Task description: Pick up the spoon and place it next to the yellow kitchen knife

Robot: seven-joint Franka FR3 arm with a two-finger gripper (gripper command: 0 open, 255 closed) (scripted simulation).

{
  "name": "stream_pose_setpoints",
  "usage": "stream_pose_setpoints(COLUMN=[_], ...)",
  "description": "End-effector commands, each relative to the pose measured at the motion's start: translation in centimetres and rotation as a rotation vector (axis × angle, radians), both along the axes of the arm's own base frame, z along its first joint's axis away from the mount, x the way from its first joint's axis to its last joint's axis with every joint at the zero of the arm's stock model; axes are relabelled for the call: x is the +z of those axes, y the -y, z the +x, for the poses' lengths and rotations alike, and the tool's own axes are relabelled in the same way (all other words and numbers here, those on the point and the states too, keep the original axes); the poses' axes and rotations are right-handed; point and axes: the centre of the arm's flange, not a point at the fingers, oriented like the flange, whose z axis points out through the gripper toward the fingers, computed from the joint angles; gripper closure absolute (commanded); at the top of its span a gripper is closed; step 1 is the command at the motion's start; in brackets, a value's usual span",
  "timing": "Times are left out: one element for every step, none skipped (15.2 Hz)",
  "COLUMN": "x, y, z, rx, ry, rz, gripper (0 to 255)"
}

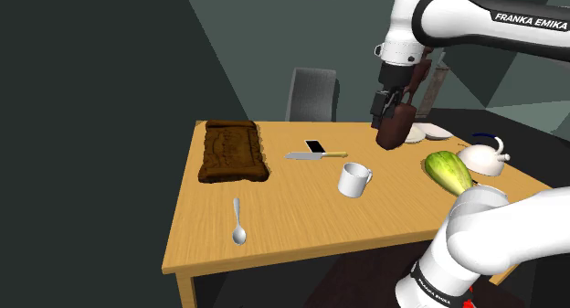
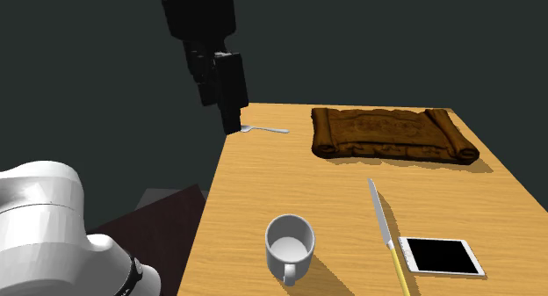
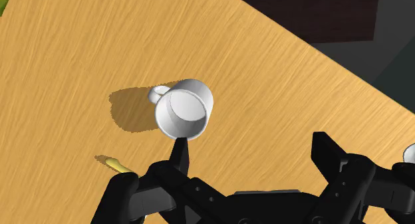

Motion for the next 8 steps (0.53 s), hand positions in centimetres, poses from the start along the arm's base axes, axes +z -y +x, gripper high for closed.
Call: stream_pose_setpoints(x=[0.0, -0.9, -1.8, -2.6, -3.5, -4.3, -5.2, -6.1], y=[0.0, -0.8, -1.5, -2.2, -3.0, -3.7, -4.5, -5.2], z=[0.0, 0.5, 1.0, 1.5, 2.0, 2.5, 3.0, 3.6], rx=[0.0, -0.016, -0.032, -0.048, -0.064, -0.08, -0.096, -0.112], ry=[0.0, -0.001, -0.002, -0.003, -0.004, -0.005, -0.006, -0.007], rz=[0.0, 0.007, 0.014, 0.022, 0.029, 0.036, 0.043, 0.05], gripper=[0, 0, 0, 0, 0, 0, 0, 0])
